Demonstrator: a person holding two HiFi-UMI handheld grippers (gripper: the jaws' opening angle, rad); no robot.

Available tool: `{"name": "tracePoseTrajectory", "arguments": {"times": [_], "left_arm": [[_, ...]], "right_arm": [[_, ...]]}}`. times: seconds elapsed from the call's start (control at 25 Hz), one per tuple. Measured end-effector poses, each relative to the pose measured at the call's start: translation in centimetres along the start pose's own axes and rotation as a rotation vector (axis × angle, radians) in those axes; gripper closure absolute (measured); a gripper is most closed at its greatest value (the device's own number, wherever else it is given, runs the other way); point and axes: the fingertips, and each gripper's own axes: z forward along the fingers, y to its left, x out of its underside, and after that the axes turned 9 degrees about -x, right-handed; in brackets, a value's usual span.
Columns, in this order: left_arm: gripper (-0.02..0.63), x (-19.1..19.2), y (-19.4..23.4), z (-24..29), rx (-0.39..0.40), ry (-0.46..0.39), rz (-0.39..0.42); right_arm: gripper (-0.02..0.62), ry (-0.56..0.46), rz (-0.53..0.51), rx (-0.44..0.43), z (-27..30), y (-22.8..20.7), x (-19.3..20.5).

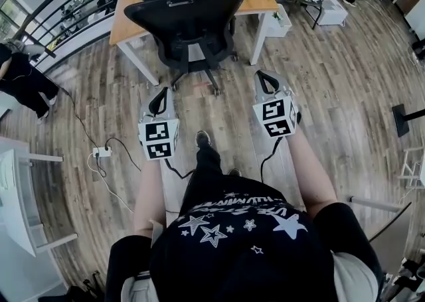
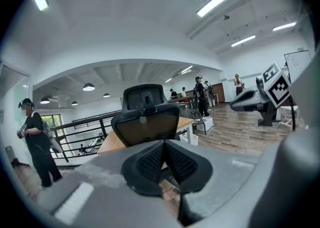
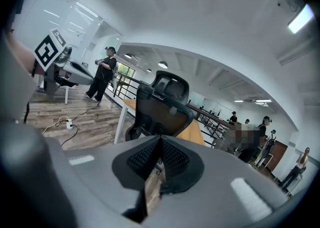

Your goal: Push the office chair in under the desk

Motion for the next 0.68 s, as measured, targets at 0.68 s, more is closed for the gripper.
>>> {"name": "tracePoseTrajectory", "arguments": {"times": [0.68], "left_arm": [[0.604,-1.2,-1.3,-0.3,0.022,-0.011,-0.012]], "right_arm": [[0.594,-0.029,0.031,-0.003,-0.9,-0.4,0.1]]}}
